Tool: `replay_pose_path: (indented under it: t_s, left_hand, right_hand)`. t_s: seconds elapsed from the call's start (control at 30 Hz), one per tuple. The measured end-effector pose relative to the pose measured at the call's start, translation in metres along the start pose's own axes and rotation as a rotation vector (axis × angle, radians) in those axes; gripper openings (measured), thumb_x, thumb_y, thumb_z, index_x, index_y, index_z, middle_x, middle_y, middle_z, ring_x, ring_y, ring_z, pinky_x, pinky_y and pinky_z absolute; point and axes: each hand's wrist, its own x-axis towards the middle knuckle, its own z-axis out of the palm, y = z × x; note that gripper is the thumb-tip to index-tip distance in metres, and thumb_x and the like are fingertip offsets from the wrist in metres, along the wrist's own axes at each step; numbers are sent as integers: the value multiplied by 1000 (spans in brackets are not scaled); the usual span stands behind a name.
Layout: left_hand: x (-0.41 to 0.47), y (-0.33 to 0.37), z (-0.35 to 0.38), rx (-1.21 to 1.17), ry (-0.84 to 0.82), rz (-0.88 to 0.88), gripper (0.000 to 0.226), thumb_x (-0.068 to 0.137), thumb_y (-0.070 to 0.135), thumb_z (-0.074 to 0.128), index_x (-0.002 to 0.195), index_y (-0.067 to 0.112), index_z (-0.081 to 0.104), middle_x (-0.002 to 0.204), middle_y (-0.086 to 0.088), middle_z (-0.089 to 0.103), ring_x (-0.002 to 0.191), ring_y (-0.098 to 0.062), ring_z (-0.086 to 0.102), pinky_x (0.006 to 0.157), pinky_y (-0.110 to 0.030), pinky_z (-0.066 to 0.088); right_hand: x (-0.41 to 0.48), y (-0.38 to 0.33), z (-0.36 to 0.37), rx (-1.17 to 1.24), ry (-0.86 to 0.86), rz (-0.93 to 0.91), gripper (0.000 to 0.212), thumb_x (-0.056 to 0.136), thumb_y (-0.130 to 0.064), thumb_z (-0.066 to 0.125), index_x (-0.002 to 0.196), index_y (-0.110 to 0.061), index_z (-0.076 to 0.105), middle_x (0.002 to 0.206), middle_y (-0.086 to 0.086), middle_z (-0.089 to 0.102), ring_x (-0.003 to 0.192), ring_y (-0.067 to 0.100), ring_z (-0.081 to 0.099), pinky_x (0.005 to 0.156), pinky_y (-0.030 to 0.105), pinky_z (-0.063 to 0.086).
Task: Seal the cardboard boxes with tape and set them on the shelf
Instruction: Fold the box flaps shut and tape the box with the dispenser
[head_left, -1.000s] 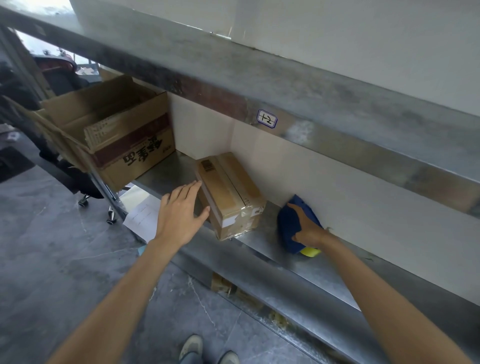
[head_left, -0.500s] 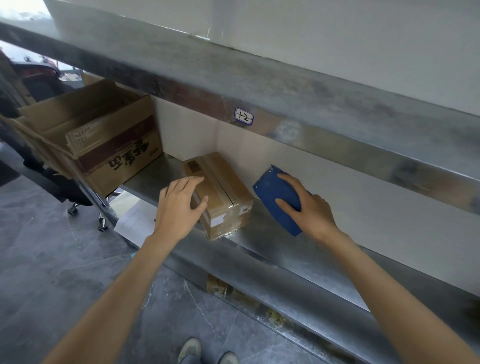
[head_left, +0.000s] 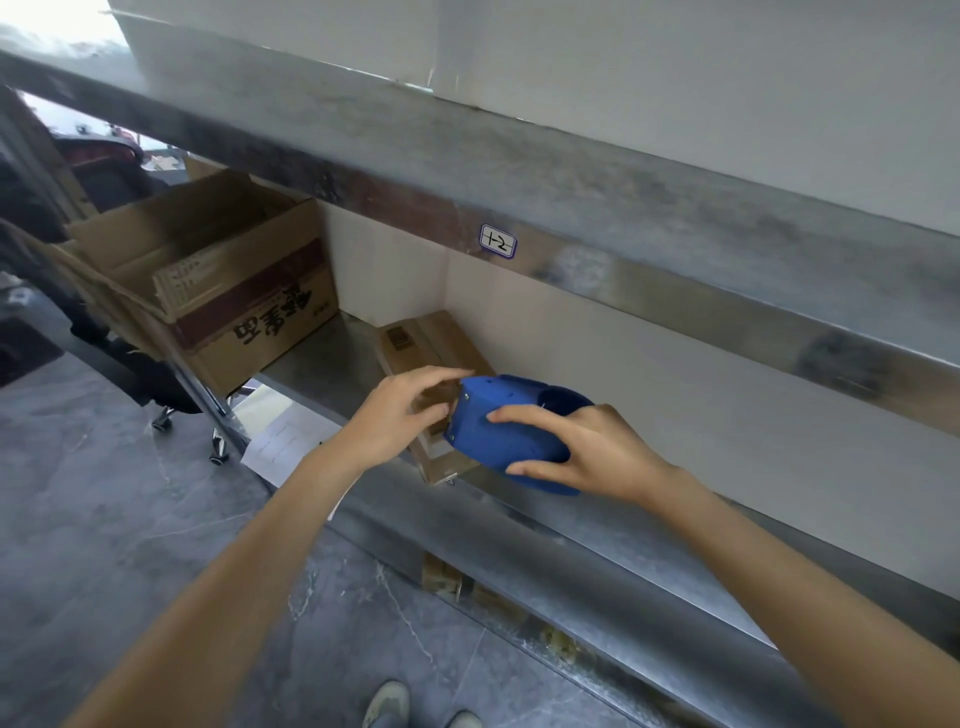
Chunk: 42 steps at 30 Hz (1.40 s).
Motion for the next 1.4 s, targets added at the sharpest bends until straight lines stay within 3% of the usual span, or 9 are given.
replay_pose_path:
  t_s: [0.13, 0.3, 0.47, 0.57, 0.7, 0.83, 0.93, 1.17, 1.4]
  left_hand:
    - [-4, 0, 1, -103, -76, -43, 44, 95, -8, 52, 127, 21, 64, 122, 8, 68, 115, -2, 61, 99, -23, 49]
    - [-7, -2, 3, -175, -97, -88, 34, 96, -5, 55, 115, 20, 69, 109, 4, 73, 104, -11, 68, 94, -32, 54]
    - [-9, 1, 0, -223, -116, -96, 33, 95, -7, 55, 112, 18, 69, 105, 5, 73, 100, -10, 69, 88, -24, 54]
    - [-10, -4, -1, -224, -86, -123, 36, 92, -13, 55, 104, 17, 69, 96, 8, 73, 94, -7, 69, 87, -25, 52]
    - [-11, -5, 3, -213, -22, -127, 26, 87, -4, 70, 108, 11, 71, 99, 5, 74, 93, -7, 69, 87, -29, 56]
    - [-11, 10, 14, -304, 32, -106, 34, 85, -4, 73, 115, 10, 68, 105, 11, 74, 98, -5, 69, 83, -17, 53]
    - [-11, 19, 18, -361, 39, -118, 38, 85, -4, 72, 111, 23, 66, 102, 22, 73, 100, -4, 69, 82, -16, 53]
    - [-12, 16, 17, -358, 67, -124, 33, 90, 0, 67, 121, 11, 65, 115, 3, 70, 108, -11, 67, 89, -27, 57]
    - [-13, 13, 16, -311, 42, -128, 28, 90, 0, 67, 116, 11, 62, 113, -1, 66, 107, -9, 64, 87, -25, 57]
  right_hand:
    - [0, 0, 2, -30, 94, -96, 48, 92, -57, 52, 138, -44, 45, 50, -6, 28, 44, 14, 29, 44, 29, 40]
    - [0, -2, 3, -32, 121, -159, 45, 94, -53, 52, 138, -41, 48, 49, -8, 26, 45, 13, 25, 44, 21, 32]
    - [-3, -4, 7, 31, 104, -110, 45, 93, -54, 52, 137, -45, 45, 49, -7, 41, 44, 11, 31, 47, 21, 38]
    - [-4, -7, 5, 300, 112, 52, 48, 89, -55, 60, 134, -51, 45, 72, -9, 65, 49, 10, 49, 57, 24, 49]
    - [-1, -13, -5, 745, 160, 208, 47, 86, -31, 76, 126, -44, 56, 119, -19, 66, 98, 8, 68, 82, 26, 55]
    - [3, -21, -8, 926, 177, 285, 46, 84, -24, 77, 124, -36, 59, 120, -21, 64, 104, 8, 66, 81, 25, 56]
    - [4, -26, -9, 1008, 218, 301, 44, 85, -19, 75, 124, -29, 59, 120, -25, 61, 105, 7, 65, 78, 20, 54]
    - [1, -30, -13, 1050, 188, 305, 44, 84, -20, 75, 124, -30, 60, 120, -23, 63, 106, 9, 65, 79, 24, 56]
    - [-4, -29, -13, 1039, 133, 296, 45, 84, -19, 76, 124, -33, 60, 124, -18, 62, 107, 13, 65, 80, 27, 57]
